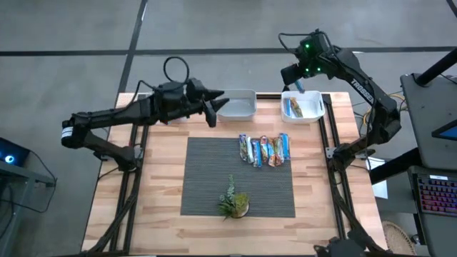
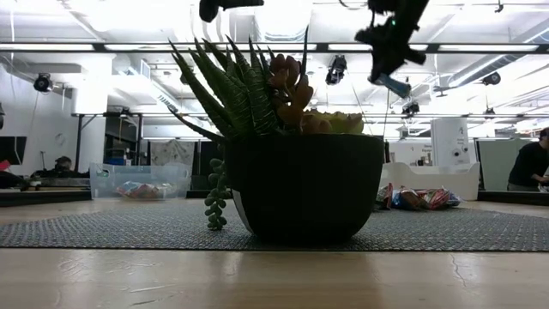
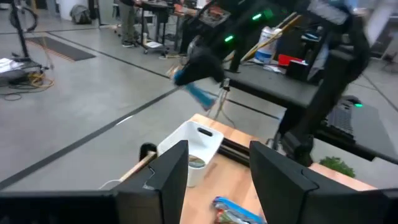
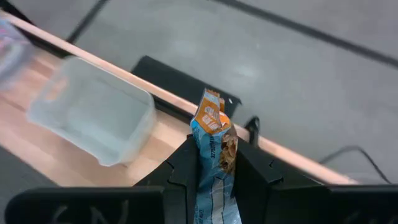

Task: Pick and place Granola Bars by type
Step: Put the yellow granola bar into the white bin

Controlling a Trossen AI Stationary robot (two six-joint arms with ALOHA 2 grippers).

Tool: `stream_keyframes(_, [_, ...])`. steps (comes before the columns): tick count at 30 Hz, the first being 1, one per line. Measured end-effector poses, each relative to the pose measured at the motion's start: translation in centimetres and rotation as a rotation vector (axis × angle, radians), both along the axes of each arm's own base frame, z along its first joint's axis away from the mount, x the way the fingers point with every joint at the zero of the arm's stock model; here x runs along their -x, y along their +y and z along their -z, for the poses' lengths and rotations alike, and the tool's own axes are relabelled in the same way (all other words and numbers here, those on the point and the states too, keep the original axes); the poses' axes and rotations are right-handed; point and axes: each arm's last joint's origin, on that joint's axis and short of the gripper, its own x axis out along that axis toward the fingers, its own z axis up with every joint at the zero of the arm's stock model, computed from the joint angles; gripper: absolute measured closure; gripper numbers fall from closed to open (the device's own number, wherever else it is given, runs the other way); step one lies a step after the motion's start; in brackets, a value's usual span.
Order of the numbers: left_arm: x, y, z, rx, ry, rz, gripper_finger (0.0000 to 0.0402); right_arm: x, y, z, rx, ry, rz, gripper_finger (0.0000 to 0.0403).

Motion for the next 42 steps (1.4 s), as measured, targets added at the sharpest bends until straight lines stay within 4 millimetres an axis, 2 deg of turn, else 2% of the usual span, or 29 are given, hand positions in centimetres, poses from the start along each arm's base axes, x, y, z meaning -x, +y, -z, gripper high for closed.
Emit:
stream_keyframes(11, [0.6, -1.6, -1.2, 0.019, -0.054, 0.044, 0.0248, 2.2, -1.9, 5.5, -0.186, 0.021, 0.242, 0.0334])
stream_keyframes(20, [0.7, -2.2, -1.4, 0.033, -0.065, 0.066, 0.0248, 4.0, -2.9, 7.6, -0.251, -0.019, 0.418, 0.0335])
stream_keyframes(30, [0.7, -2.3, -1.4, 0.033, -0.066, 0.07, 0.0248, 4.7, -3.6, 9.1, -0.263, -0.012, 0.451, 0.0335])
stream_keyframes(42, [0.7, -2.3, -1.3, 0.041, -0.065, 0.07, 0.0248, 4.0, -5.2, 12.9, -0.328, 0.055, 0.448, 0.0335])
